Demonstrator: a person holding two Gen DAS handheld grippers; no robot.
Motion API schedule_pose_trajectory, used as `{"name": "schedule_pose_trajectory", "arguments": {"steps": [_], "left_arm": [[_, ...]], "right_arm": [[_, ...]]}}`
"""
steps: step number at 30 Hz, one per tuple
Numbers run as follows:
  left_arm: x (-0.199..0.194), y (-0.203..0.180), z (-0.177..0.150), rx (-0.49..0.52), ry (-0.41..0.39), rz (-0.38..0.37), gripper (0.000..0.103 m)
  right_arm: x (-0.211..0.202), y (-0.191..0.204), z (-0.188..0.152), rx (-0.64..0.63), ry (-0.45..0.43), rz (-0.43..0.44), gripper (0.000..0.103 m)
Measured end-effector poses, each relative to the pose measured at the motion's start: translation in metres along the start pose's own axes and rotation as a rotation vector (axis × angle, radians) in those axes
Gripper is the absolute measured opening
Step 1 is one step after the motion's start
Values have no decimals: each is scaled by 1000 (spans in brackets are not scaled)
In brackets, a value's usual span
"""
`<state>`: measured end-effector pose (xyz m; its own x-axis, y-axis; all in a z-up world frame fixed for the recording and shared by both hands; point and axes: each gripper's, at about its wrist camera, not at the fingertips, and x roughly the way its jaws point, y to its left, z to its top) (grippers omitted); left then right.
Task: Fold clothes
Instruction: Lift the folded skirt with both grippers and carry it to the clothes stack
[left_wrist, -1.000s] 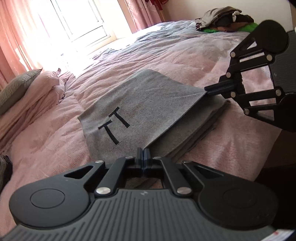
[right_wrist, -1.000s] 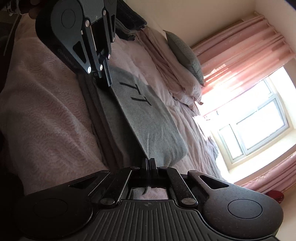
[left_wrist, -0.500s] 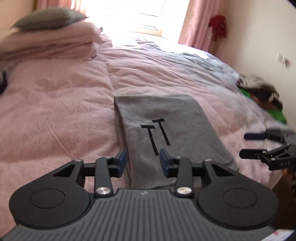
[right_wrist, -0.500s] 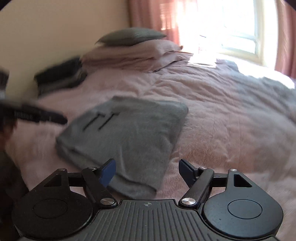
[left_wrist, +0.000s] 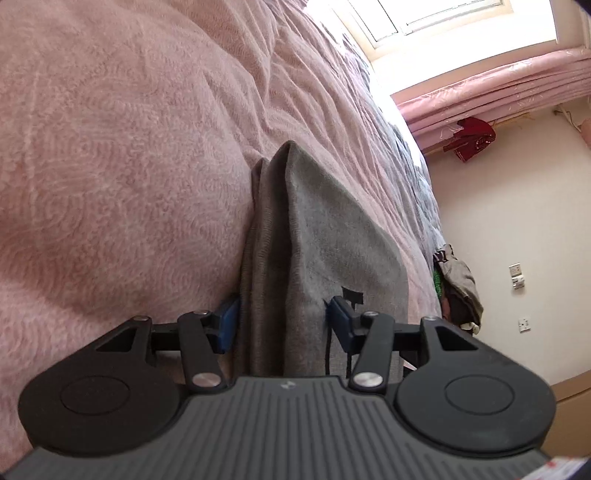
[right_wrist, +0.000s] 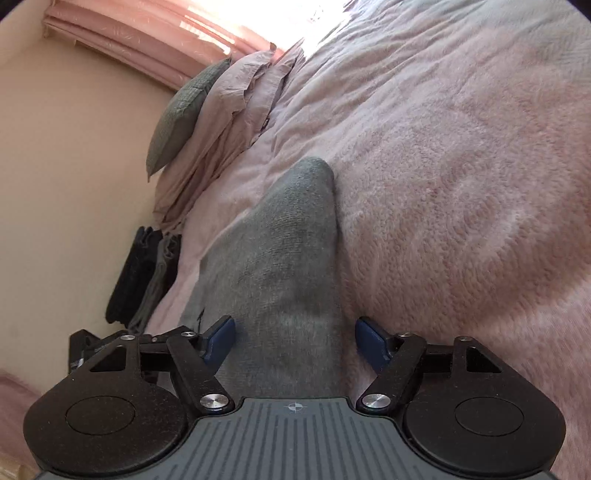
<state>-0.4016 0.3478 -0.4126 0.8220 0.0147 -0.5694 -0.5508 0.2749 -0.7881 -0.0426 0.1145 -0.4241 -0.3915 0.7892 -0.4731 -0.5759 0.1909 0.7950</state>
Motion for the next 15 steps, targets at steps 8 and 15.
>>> {"name": "schedule_pose_trajectory", "arguments": {"steps": [8,15], "left_arm": [[26,8,11,-2,68,-47,24],[1,-24,14,-1,33,40,16]], "right_arm": [[18,-17,21,56,103,22,30],[14,58,38,17,145,-188,18]]}}
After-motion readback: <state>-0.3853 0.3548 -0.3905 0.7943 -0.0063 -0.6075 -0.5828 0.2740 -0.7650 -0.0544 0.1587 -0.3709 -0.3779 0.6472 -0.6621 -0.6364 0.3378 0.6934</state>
